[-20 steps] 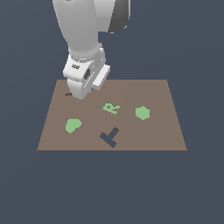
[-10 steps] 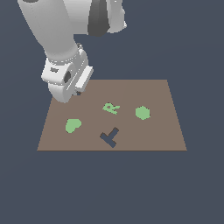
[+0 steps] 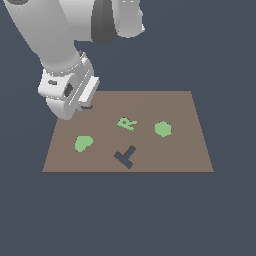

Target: Insert a designated object into the corresponding slot on a board.

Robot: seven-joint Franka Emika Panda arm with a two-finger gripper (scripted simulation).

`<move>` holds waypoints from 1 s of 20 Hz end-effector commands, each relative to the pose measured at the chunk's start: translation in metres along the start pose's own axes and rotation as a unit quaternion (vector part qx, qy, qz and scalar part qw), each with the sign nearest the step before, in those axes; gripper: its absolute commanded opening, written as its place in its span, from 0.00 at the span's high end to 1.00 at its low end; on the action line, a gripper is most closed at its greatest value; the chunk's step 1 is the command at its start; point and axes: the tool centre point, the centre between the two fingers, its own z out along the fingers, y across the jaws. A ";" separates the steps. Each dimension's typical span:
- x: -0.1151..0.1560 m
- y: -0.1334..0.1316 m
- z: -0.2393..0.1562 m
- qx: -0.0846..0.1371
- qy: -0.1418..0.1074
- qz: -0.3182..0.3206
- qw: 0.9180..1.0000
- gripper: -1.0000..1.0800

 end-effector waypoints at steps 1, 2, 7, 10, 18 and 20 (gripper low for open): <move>0.001 0.000 0.000 0.000 0.000 -0.001 1.000 1.00; 0.001 0.000 0.000 0.000 0.000 -0.001 1.000 1.00; 0.001 0.000 0.006 0.000 0.000 0.000 1.000 1.00; 0.001 0.000 0.010 0.000 0.000 -0.001 1.000 1.00; 0.001 0.000 0.010 0.000 0.000 -0.001 1.000 0.04; 0.001 0.000 0.010 0.000 0.000 -0.001 1.000 0.04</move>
